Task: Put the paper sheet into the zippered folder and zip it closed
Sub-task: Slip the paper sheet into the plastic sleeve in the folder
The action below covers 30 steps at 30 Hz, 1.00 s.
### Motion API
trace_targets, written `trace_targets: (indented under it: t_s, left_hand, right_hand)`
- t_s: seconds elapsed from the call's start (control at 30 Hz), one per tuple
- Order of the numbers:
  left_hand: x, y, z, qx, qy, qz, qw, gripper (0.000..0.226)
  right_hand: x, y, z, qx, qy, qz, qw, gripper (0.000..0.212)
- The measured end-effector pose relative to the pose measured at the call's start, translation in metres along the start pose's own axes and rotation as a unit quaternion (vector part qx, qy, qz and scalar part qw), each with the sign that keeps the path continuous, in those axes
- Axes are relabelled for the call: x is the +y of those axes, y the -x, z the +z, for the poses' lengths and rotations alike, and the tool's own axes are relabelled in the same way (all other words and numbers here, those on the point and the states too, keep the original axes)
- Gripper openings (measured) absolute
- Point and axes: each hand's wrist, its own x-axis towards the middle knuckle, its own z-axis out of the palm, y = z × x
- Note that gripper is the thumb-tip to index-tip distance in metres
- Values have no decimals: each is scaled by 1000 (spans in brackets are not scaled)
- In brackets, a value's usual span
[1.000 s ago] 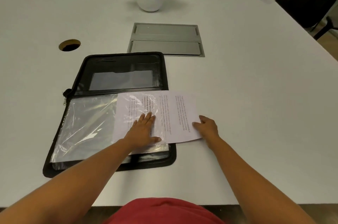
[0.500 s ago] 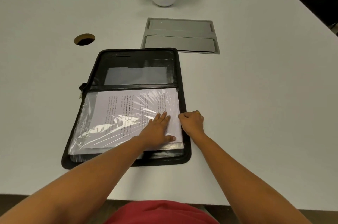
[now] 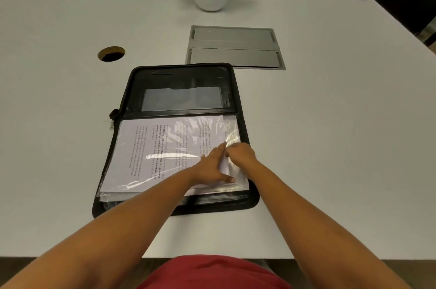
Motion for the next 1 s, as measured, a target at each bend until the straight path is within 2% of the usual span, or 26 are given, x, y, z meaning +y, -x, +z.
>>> trace_targets:
  t_s: [0.17,0.27,0.37,0.43,0.6,0.77,0.9,1.0]
  left_hand:
    - [-4,8,-2,75,11,25,997,85]
    - [-21,17,-20,135,-95,-10,986,74]
    - [-46,28,-41,169,-183,-81,965,74]
    - [-60,35,-49,165,-151,-108,969,77]
    - [-78,43,-54,171,-104,-92,976,77]
    - [-88,48,-68,202,-121,-94,967,71]
    - [-103,52,-93,214,-137,-124,959,71]
    - [-111,53,-111,203,-162,-147,954,73]
  right_hand:
    - [14,5,-2,41,-97,-9,994,21]
    - [20,6,1,50,-85,-12,995,20]
    - [21,6,4,66,-67,-5,996,12]
    - [20,7,6,80,-69,-5,994,10]
    - [18,8,6,93,-59,-8,994,5]
    - [26,19,3,121,-37,-19,992,13]
    - [36,25,-5,99,-17,21,995,19]
    - [43,33,-11,86,34,60,994,36]
